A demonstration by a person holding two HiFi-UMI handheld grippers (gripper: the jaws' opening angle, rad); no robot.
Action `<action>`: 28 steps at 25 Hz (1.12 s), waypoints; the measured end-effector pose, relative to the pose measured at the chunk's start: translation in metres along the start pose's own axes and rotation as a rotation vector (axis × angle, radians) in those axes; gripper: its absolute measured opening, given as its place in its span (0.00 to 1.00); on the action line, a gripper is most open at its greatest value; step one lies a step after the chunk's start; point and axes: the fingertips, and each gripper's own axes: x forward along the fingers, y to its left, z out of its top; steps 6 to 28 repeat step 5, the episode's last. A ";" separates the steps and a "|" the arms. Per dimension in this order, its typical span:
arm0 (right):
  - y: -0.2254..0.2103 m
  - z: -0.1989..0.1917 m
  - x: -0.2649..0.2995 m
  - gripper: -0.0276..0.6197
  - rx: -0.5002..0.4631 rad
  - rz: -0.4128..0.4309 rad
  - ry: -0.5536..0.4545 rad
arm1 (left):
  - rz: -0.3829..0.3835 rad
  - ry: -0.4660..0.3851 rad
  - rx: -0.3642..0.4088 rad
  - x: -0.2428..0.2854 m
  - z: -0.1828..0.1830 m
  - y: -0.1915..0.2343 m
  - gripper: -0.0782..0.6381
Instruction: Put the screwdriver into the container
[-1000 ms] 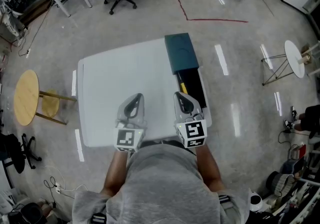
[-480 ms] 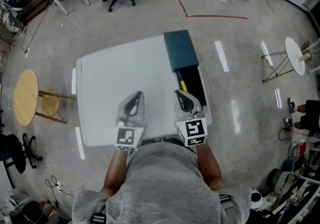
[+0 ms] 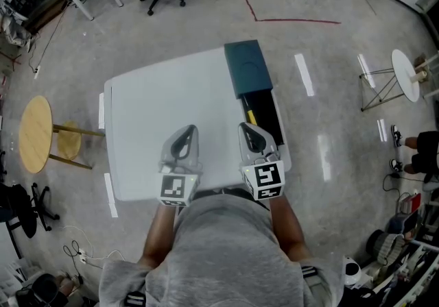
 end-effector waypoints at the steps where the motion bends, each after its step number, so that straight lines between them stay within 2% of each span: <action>1: 0.000 -0.001 0.000 0.05 0.001 0.001 0.002 | 0.000 0.001 -0.001 0.000 -0.001 0.000 0.13; 28: 0.001 -0.003 0.001 0.05 0.004 0.010 0.011 | 0.000 0.005 -0.001 0.002 -0.004 -0.001 0.13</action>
